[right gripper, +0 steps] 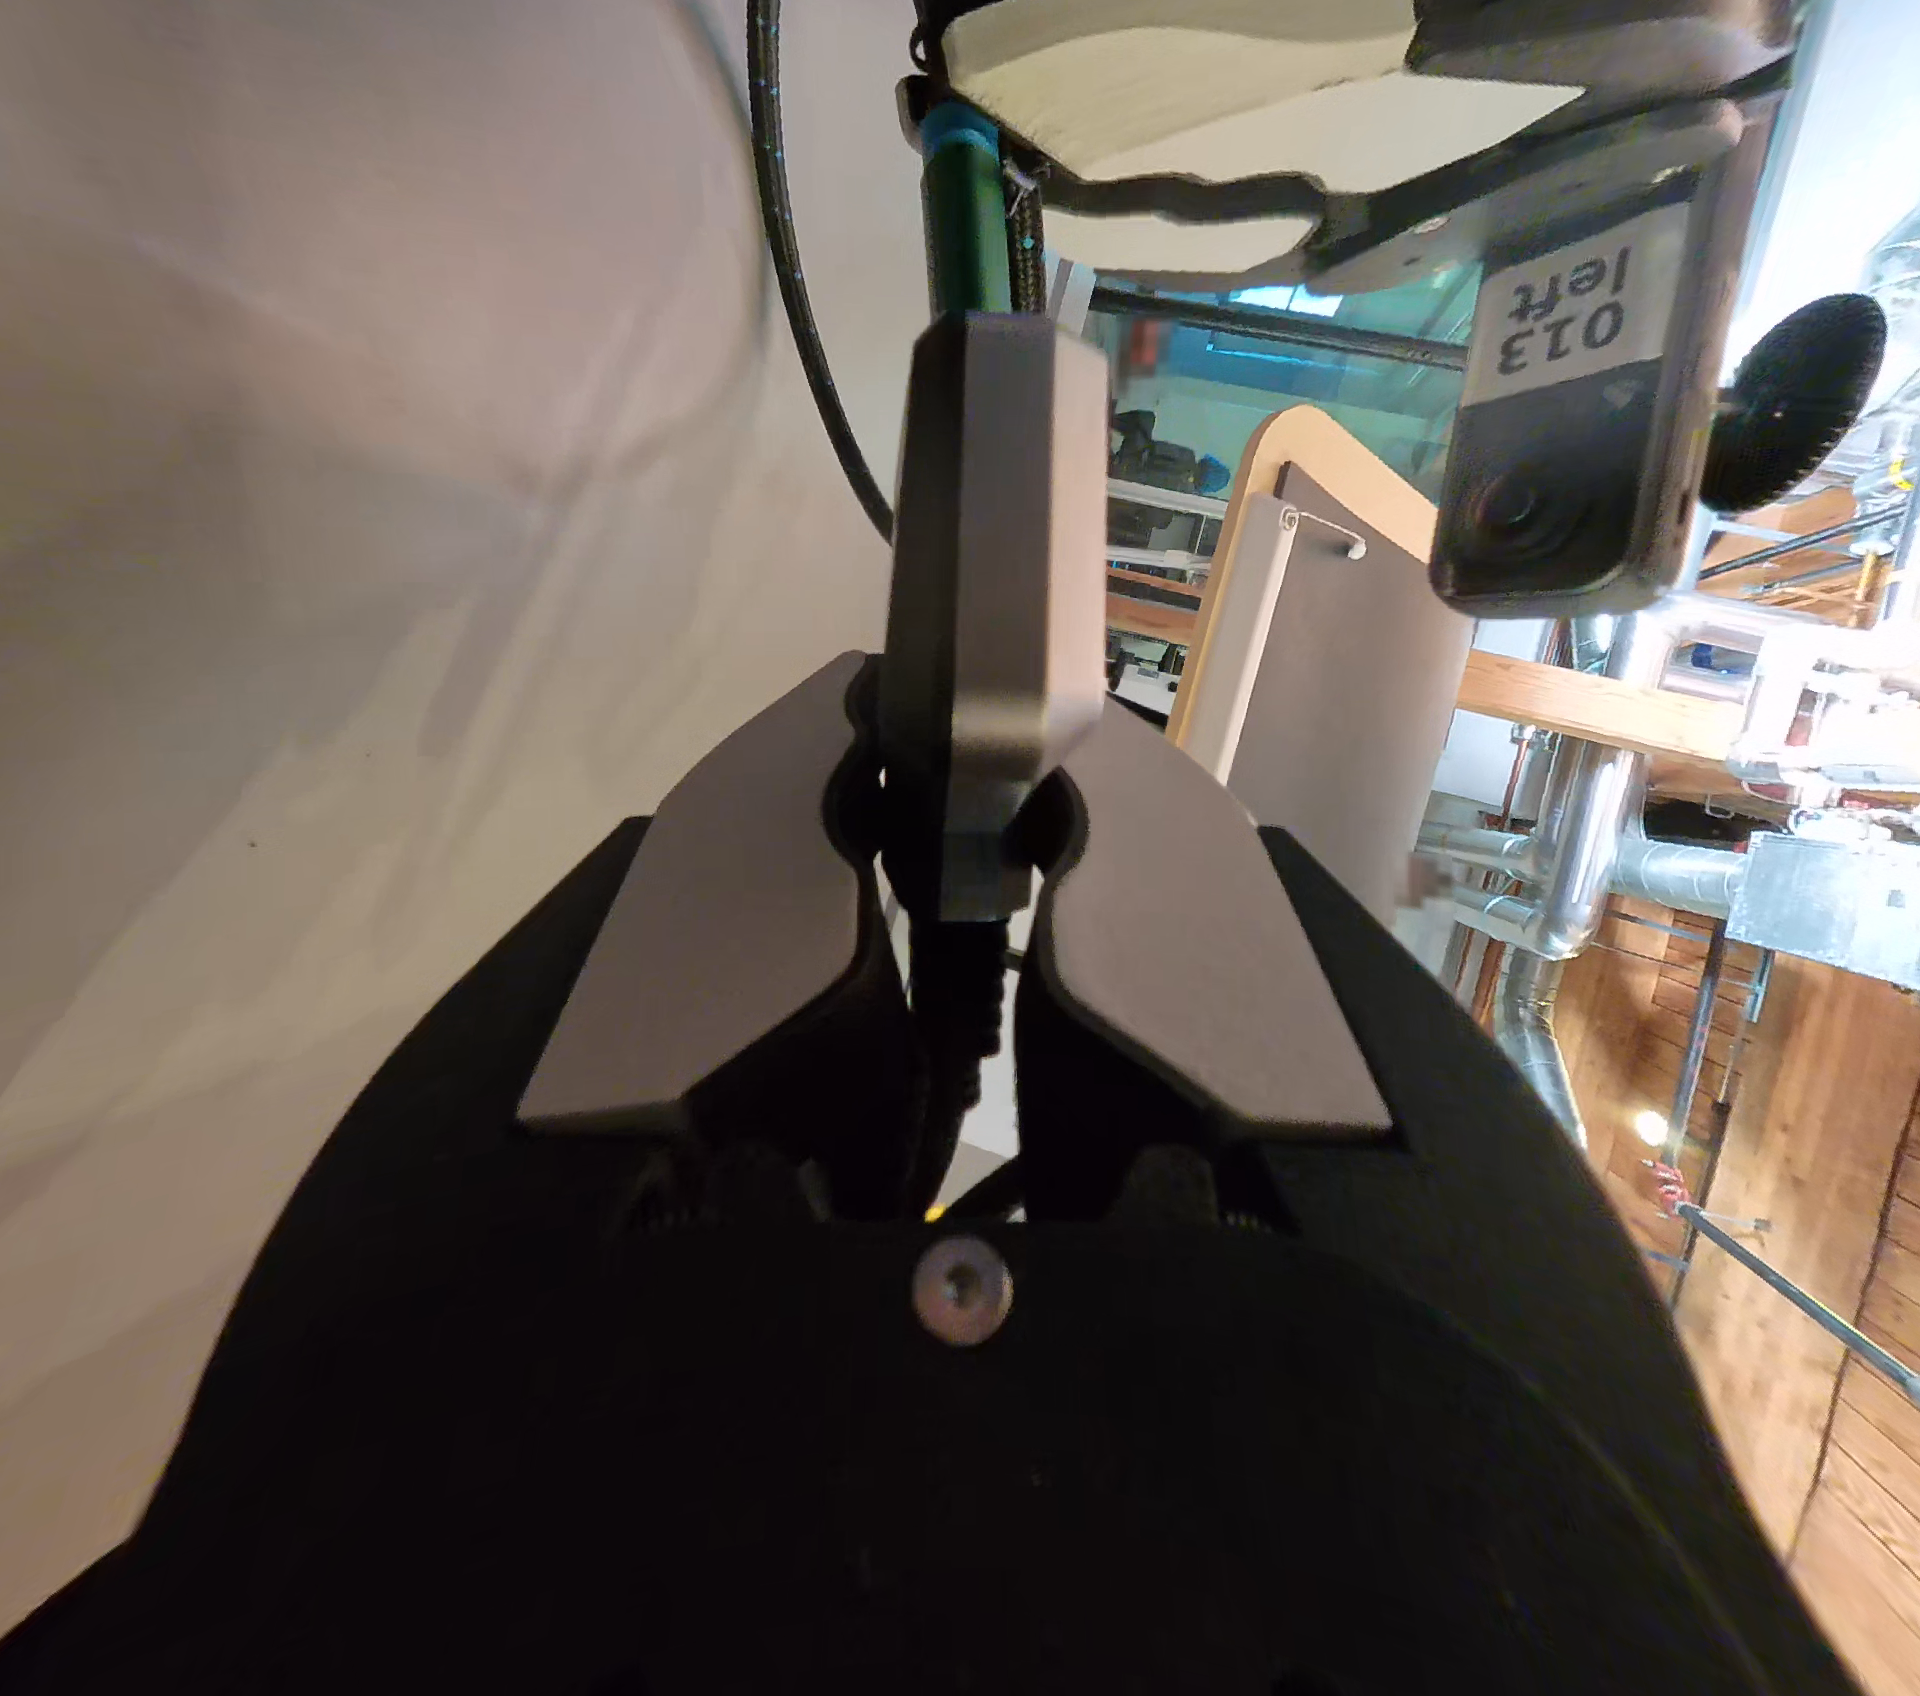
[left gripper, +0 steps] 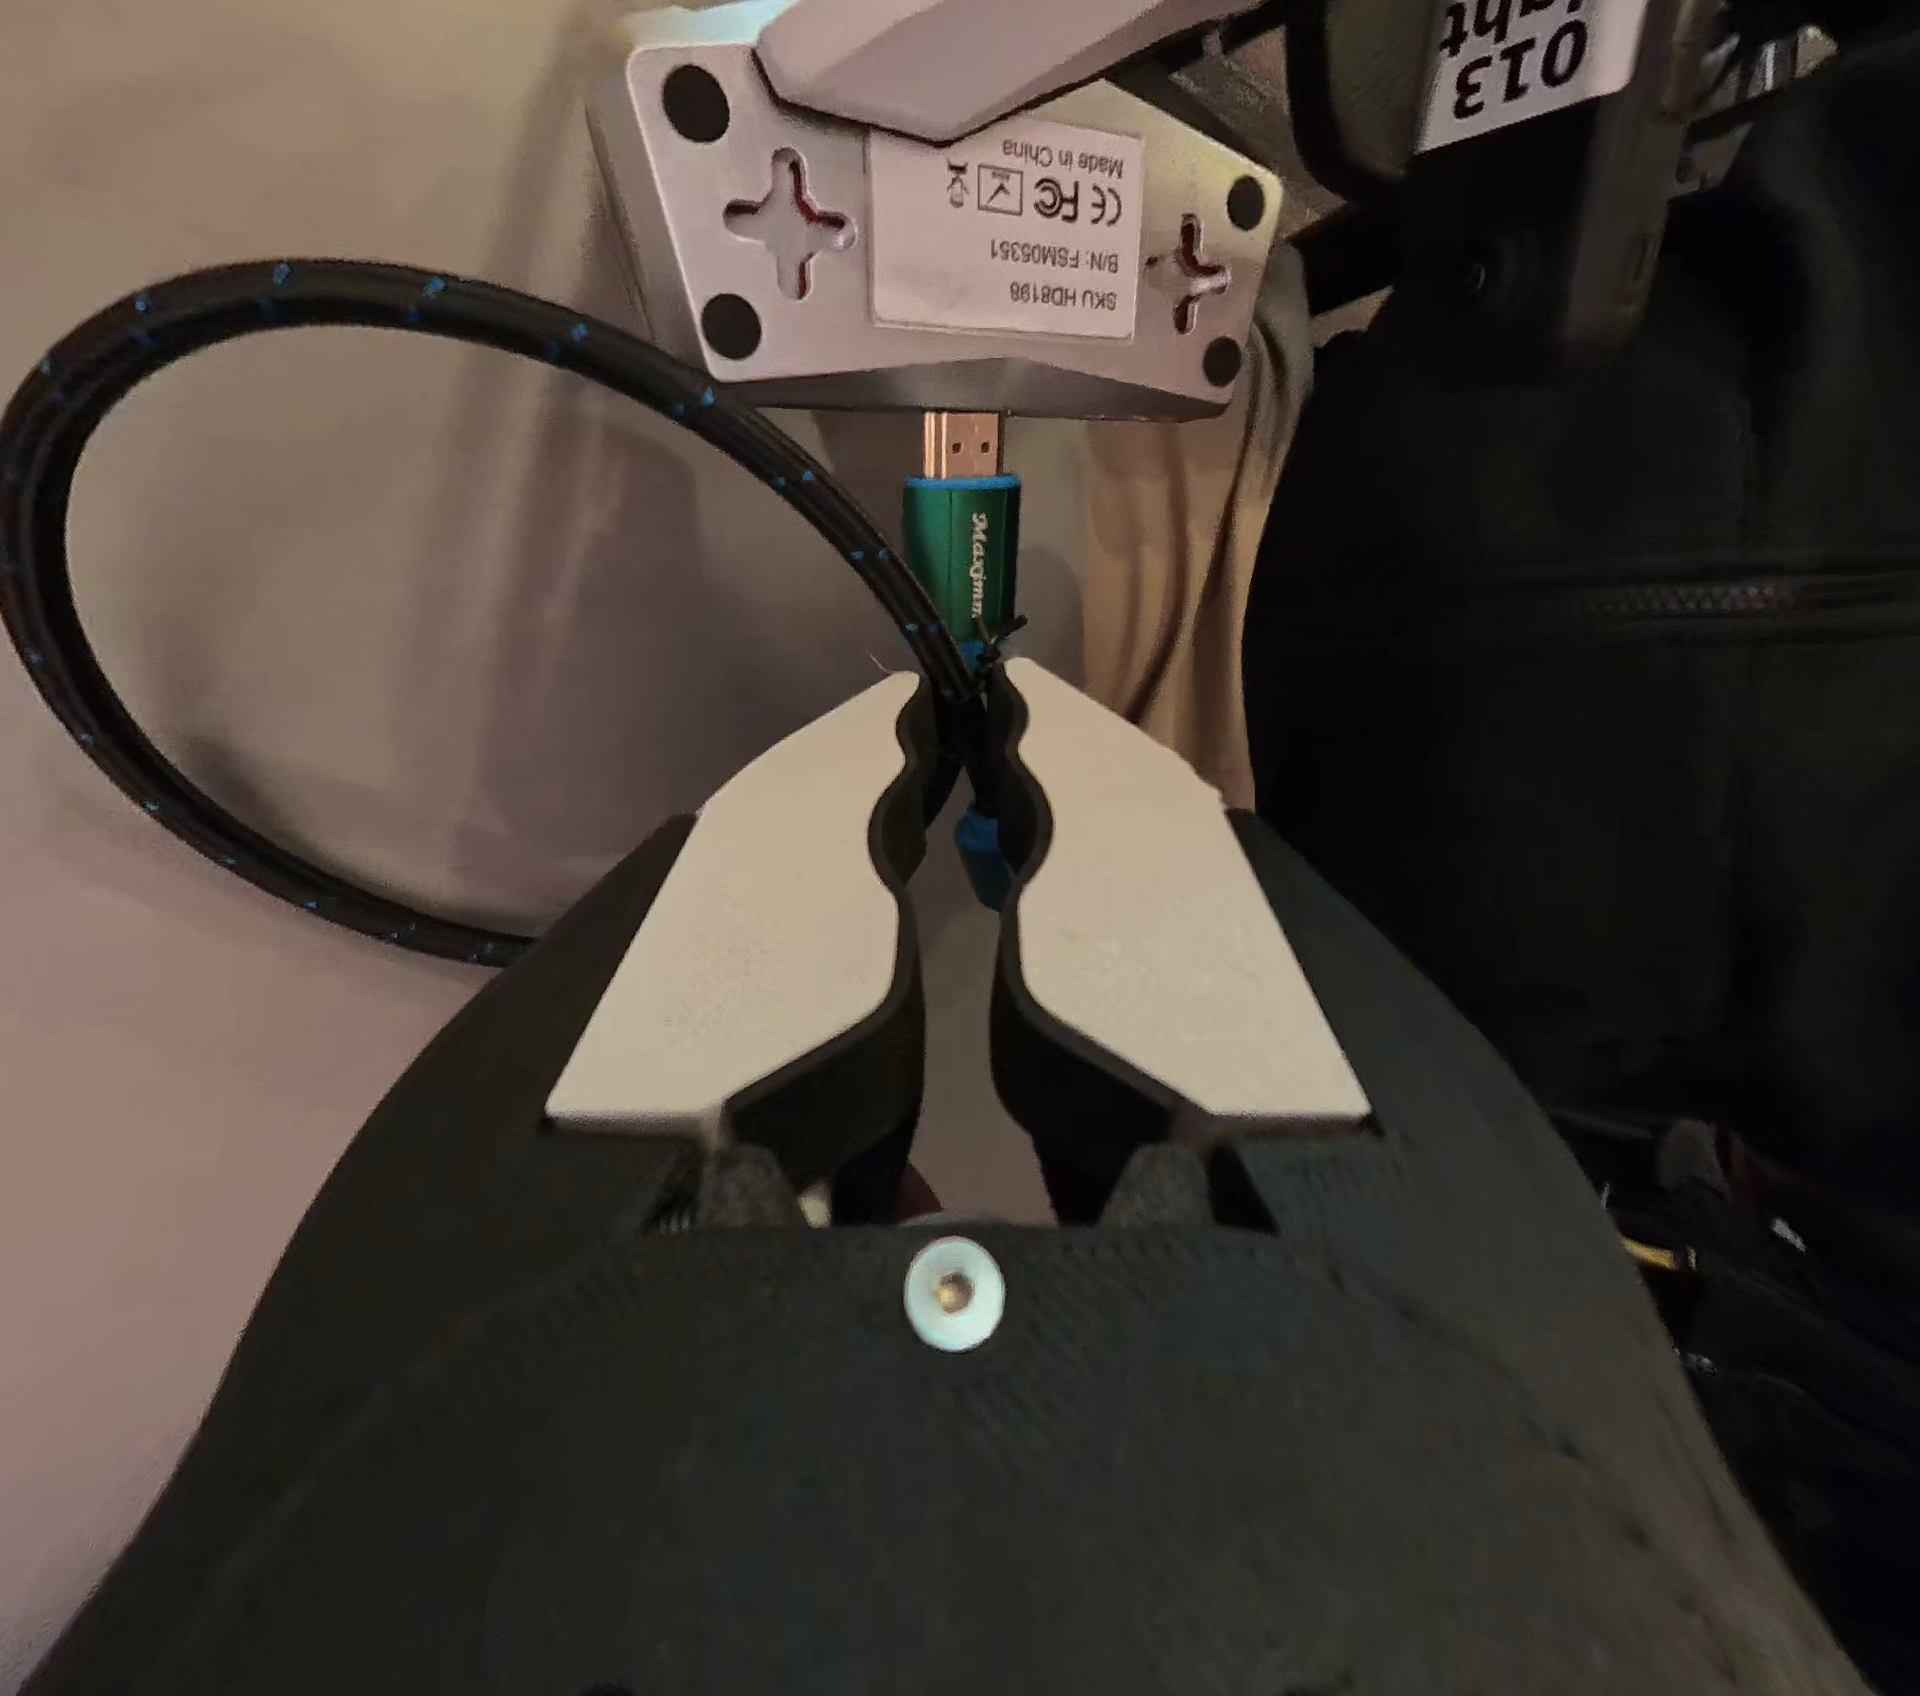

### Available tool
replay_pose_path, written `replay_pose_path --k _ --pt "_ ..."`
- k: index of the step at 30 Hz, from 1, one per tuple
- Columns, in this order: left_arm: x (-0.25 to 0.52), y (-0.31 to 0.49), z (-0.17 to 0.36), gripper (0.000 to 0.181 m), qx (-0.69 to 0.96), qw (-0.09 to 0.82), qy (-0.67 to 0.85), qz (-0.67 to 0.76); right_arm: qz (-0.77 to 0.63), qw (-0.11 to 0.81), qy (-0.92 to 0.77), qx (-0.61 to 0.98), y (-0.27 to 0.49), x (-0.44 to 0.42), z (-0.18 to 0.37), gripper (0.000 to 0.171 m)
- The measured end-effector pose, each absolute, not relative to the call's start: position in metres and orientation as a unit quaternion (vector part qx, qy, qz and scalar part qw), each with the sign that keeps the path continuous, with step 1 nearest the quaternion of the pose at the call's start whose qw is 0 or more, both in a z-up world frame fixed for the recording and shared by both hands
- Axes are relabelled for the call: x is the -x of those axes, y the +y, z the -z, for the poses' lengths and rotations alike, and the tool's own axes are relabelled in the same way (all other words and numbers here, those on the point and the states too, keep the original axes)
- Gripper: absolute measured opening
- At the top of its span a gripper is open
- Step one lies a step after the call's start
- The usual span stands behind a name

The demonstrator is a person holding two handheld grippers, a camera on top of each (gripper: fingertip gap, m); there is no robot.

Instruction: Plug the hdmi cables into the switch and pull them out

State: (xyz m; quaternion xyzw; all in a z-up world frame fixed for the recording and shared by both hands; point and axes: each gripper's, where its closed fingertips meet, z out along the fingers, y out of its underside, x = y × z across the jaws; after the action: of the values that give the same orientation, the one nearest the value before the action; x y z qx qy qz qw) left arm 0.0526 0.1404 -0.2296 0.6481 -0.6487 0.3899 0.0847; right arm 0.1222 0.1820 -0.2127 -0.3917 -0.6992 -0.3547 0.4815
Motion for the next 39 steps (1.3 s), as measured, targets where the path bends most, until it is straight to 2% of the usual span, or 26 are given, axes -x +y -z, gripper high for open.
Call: replay_pose_path --k 13,24,39 --pt "-0.054 0.130 0.228 0.008 -0.611 0.097 -0.687 -0.382 0.337 0.486 -0.710 0.382 0.179 -0.121 0.205 0.022" --pt "-0.050 0.117 0.231 0.008 -0.569 0.149 -0.717 -0.374 0.341 0.479 -0.722 0.364 0.175 -0.120 0.208 0.022" --pt "-0.053 0.119 0.226 0.008 -0.565 0.148 -0.708 -0.397 0.339 0.490 -0.718 0.359 0.174 -0.124 0.206 0.022"
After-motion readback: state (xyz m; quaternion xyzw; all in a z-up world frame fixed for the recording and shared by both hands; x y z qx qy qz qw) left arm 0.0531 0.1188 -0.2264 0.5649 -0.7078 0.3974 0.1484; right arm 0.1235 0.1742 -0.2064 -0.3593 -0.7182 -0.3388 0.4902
